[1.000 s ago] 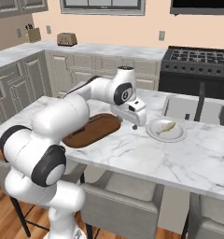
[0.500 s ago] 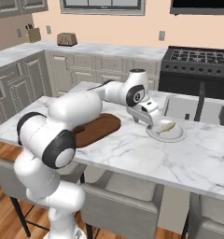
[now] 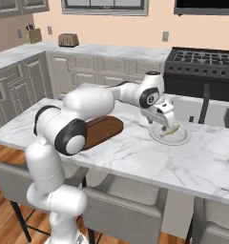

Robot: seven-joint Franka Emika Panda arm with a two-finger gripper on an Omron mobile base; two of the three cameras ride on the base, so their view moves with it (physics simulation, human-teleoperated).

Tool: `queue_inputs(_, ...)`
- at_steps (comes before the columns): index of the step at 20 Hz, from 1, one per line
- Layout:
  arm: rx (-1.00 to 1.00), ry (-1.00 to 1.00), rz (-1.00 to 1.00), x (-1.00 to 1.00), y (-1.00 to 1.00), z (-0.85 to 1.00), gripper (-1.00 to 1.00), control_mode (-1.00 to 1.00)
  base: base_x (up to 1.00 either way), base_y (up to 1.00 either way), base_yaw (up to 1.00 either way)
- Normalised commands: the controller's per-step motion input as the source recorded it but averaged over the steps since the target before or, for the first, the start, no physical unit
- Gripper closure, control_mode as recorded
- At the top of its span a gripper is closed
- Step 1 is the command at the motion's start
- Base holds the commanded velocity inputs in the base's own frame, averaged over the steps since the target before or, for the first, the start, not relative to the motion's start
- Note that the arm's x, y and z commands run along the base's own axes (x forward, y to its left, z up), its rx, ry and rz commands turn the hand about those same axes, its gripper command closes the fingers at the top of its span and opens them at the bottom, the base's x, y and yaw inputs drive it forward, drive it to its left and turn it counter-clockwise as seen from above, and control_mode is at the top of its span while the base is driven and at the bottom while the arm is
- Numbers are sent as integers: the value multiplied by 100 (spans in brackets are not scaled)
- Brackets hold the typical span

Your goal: Pick up the knife from the drawer and place it on the cutting board. Then place the meat from the plate to the cutting board.

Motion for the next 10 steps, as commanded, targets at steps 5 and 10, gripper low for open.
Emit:
queue_inputs(5, 0, -8, 0, 36, -14, -23, -100, -100, 0, 0, 0)
queue_inputs(10, 0, -10, 0, 22, -10, -19, -100, -100, 0, 0, 0)
